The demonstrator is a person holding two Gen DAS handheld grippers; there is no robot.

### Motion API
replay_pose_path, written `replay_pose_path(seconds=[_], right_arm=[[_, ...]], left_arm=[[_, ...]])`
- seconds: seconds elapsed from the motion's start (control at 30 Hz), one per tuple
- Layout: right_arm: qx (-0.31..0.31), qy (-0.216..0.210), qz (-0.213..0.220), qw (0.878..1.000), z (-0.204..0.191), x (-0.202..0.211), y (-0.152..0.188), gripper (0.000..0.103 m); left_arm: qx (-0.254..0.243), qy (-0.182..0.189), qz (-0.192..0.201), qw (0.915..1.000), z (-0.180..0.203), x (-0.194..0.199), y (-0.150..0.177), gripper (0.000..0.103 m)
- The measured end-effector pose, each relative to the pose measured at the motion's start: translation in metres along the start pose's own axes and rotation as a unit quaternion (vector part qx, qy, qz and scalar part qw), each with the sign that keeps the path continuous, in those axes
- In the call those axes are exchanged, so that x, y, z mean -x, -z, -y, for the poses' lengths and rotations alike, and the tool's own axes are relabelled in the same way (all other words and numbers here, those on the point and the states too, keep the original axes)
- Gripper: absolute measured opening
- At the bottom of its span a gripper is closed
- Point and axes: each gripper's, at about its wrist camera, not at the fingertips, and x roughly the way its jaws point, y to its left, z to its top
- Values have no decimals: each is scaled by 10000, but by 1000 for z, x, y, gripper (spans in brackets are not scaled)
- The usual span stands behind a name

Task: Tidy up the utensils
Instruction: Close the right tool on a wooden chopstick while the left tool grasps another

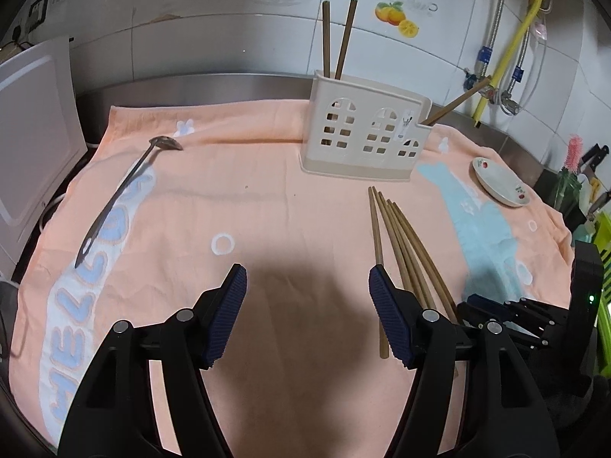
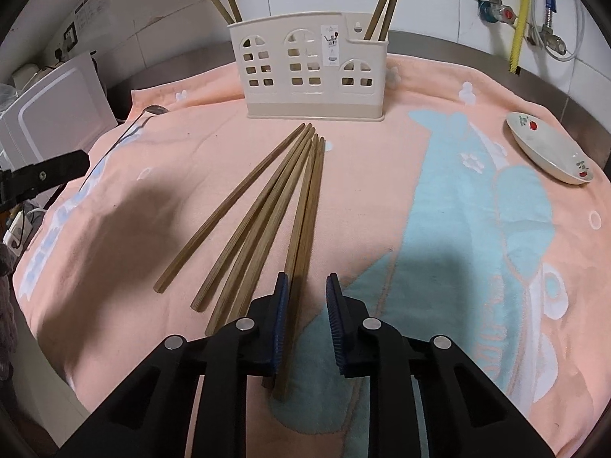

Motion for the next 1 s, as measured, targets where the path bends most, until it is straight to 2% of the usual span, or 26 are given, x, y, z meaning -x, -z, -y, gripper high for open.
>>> replay_pose_path(seconds=[1.0], right_arm=[[152,105,-152,9997,-2,-14,2,15]], left_arm=[[109,55,-180,9998,-3,-9,5,66]])
